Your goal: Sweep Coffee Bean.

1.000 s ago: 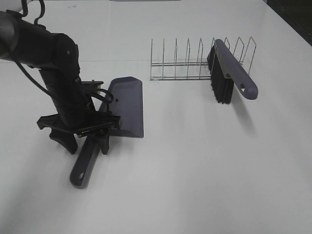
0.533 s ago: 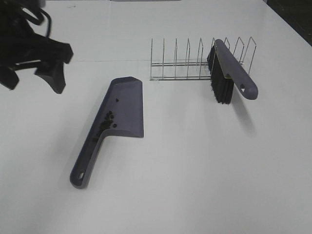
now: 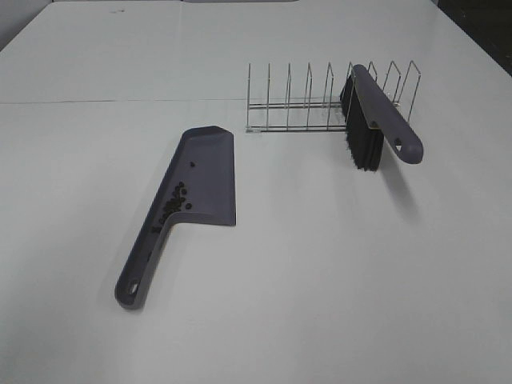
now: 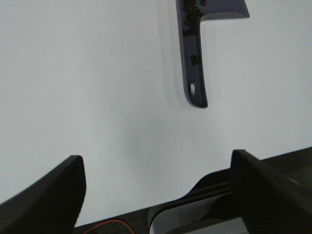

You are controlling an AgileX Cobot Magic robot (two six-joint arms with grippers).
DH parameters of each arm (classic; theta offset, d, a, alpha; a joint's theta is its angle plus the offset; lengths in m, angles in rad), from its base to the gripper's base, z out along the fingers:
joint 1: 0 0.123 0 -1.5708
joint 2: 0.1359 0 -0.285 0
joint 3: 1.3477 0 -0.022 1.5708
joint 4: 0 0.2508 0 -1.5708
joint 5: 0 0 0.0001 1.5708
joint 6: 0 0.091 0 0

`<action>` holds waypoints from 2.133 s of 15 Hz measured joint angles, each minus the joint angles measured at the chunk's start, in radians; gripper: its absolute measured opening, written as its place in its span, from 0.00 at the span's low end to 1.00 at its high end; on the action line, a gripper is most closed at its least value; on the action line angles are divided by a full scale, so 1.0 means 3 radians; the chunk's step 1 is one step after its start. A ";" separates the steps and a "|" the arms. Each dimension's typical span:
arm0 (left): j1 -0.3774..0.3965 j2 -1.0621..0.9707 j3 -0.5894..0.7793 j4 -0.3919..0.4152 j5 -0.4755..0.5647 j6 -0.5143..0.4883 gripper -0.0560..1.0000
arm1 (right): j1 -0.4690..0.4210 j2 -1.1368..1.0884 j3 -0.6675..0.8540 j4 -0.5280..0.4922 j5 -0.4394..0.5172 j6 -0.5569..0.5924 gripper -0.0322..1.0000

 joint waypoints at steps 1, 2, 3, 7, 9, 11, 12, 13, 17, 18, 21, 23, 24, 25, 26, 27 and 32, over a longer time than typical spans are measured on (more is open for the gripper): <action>0.0000 -0.0733 0.0450 0.0000 -0.0003 0.0013 0.77 | 0.0000 -0.0087 0.0007 0.0037 -0.0153 -0.0210 0.71; 0.0000 -0.0873 0.0520 0.0000 -0.0017 0.0030 0.77 | 0.0000 -0.0097 0.0060 0.0083 -0.0257 -0.0287 0.71; 0.0000 -0.1333 0.0703 0.0000 -0.0090 0.0143 0.77 | 0.0000 -0.0100 0.0130 0.0140 -0.0343 -0.0343 0.71; 0.0000 -0.2083 0.0980 -0.0020 -0.0260 0.0707 0.77 | 0.0000 -0.0100 0.0150 0.0173 -0.0393 -0.0413 0.71; 0.0000 -0.2230 0.1007 -0.0057 -0.0263 0.0797 0.77 | 0.0000 -0.0100 0.0150 0.0173 -0.0410 -0.0413 0.71; 0.0000 -0.2290 0.1010 -0.0090 -0.0267 0.0847 0.77 | 0.0000 -0.0100 0.0150 0.0177 -0.0413 -0.0413 0.71; 0.0000 -0.2290 0.1010 -0.0130 -0.0267 0.0890 0.77 | 0.0000 -0.0100 0.0150 0.0177 -0.0417 -0.0413 0.71; 0.0000 -0.2290 0.1010 -0.0137 -0.0267 0.0903 0.77 | 0.0000 -0.0100 0.0150 0.0177 -0.0417 -0.0413 0.71; 0.0000 -0.2290 0.1010 -0.0143 -0.0270 0.0903 0.77 | 0.0000 -0.0100 0.0150 0.0177 -0.0420 -0.0413 0.71; 0.0000 -0.2290 0.1010 -0.0143 -0.0270 0.0903 0.77 | 0.0000 -0.0100 0.0150 0.0177 -0.0420 -0.0413 0.71; 0.0000 -0.2290 0.1010 -0.0143 -0.0270 0.0903 0.77 | 0.0000 -0.0100 0.0150 0.0177 -0.0420 -0.0413 0.71; 0.0000 -0.2290 0.1010 -0.0143 -0.0270 0.0903 0.77 | 0.0000 -0.0100 0.0150 0.0177 -0.0420 -0.0413 0.71; 0.0027 -0.2297 0.1010 -0.0143 -0.0270 0.0903 0.77 | -0.0043 -0.0100 0.0150 0.0187 -0.0420 -0.0413 0.71; 0.0153 -0.2300 0.1010 -0.0143 -0.0273 0.0907 0.77 | -0.0153 -0.0100 0.0150 0.0203 -0.0420 -0.0413 0.71; 0.0347 -0.2330 0.1010 -0.0143 -0.0273 0.0907 0.77 | -0.0287 -0.0110 0.0150 0.0210 -0.0420 -0.0413 0.71; 0.0567 -0.2410 0.1010 -0.0143 -0.0273 0.0910 0.77 | -0.0417 -0.0150 0.0153 0.0213 -0.0423 -0.0413 0.71; 0.1180 -0.2810 0.1010 -0.0143 -0.0273 0.0910 0.77 | -0.0583 -0.0657 0.0157 0.0223 -0.0423 -0.0413 0.71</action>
